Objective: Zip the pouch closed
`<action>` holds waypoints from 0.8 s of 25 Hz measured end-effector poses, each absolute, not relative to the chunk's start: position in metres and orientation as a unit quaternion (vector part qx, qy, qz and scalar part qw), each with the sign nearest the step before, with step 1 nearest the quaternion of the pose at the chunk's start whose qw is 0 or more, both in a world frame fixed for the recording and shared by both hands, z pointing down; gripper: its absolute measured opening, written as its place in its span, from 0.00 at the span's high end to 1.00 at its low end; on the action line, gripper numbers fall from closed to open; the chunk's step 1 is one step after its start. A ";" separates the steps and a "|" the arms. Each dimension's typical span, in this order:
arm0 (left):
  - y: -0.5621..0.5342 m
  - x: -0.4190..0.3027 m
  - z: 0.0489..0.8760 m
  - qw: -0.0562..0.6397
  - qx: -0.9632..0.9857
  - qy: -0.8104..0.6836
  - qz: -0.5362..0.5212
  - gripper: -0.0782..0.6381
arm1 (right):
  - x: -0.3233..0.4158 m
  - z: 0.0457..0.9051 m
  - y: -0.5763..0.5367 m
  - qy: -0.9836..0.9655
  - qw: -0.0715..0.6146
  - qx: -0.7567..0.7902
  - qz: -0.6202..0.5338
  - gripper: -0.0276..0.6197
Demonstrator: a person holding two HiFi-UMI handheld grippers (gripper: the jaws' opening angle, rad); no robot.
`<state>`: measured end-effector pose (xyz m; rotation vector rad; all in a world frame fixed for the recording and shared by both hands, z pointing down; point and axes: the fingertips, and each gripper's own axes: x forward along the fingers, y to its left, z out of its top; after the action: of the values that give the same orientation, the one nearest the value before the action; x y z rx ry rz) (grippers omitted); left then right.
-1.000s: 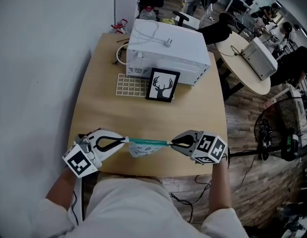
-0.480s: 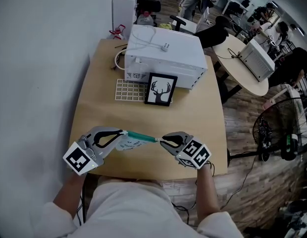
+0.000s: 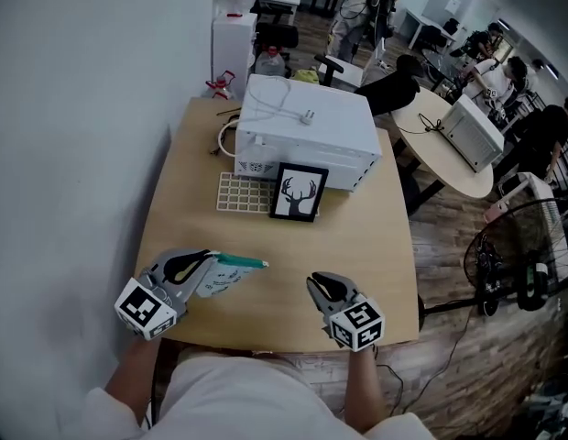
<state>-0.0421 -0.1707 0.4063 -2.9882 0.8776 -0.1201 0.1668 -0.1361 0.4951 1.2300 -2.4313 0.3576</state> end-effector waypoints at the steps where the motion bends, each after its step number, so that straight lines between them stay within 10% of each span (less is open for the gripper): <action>1: -0.172 -0.046 0.405 0.007 -0.956 0.291 -0.037 0.86 | 0.173 0.491 -0.134 -0.863 0.184 0.453 0.128 0.89; 20: -0.204 -0.112 0.378 -0.026 -0.922 0.386 0.030 0.86 | 0.279 0.407 -0.131 -0.725 0.046 0.681 0.096 0.96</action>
<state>-0.1117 -0.2037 0.3779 -2.9433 1.2333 0.0949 0.2790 -0.1308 0.4071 2.0789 -2.2118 0.2918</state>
